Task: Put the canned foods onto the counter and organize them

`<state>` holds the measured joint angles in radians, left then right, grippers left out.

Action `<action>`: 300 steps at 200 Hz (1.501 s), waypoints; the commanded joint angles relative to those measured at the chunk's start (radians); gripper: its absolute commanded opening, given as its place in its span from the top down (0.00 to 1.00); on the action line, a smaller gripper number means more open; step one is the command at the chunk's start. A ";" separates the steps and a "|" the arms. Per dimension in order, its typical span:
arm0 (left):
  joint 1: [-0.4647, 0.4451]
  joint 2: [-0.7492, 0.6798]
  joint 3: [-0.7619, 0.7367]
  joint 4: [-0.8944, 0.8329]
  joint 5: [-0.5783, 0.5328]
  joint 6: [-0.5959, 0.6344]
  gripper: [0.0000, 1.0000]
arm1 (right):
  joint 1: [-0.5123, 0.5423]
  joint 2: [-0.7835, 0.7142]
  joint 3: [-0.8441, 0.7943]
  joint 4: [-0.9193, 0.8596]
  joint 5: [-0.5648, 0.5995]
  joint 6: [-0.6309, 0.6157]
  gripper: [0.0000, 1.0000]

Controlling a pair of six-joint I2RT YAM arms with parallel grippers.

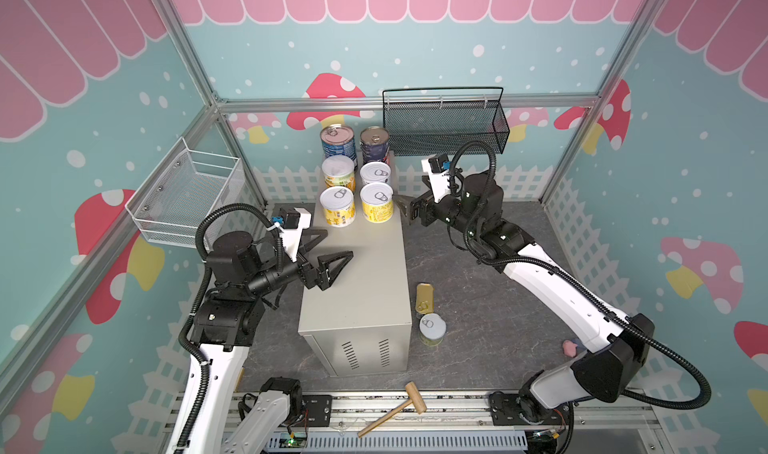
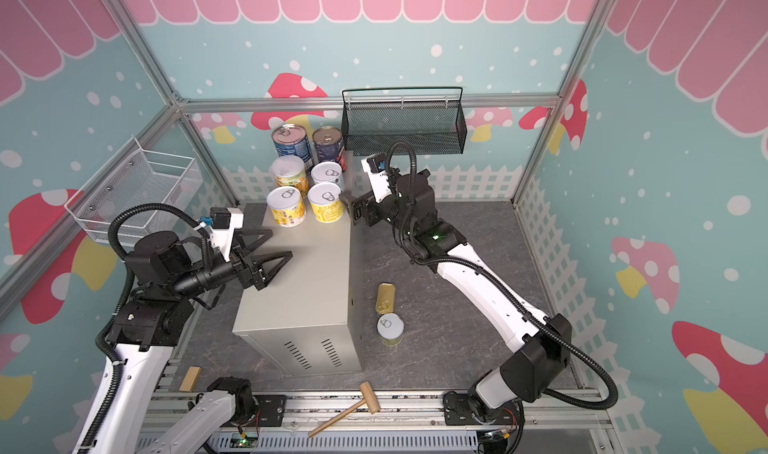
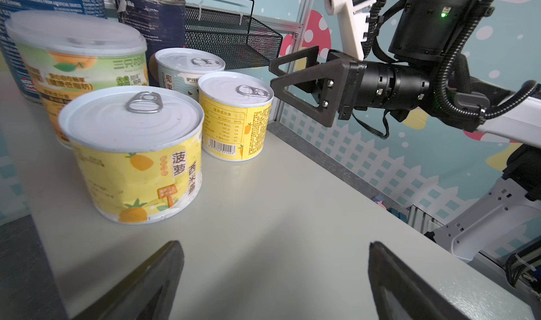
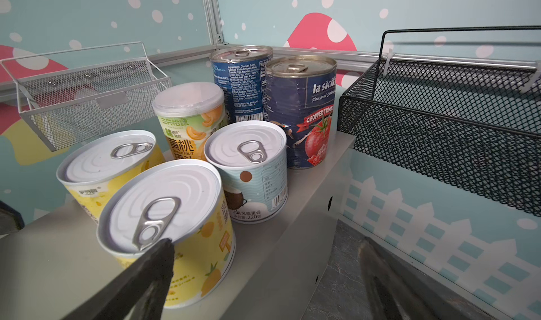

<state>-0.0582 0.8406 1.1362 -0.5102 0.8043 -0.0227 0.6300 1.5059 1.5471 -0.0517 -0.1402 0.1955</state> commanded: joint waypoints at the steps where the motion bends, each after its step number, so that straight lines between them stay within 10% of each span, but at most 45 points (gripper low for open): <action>1: 0.006 -0.008 -0.014 0.016 0.013 0.001 0.01 | 0.005 -0.022 -0.002 0.025 -0.005 0.003 0.01; 300: 0.007 -0.008 -0.017 0.025 0.013 -0.005 0.01 | 0.005 -0.031 -0.022 0.029 -0.003 0.005 0.00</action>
<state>-0.0582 0.8406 1.1316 -0.4988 0.8043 -0.0269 0.6300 1.4849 1.5383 -0.0479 -0.1505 0.1967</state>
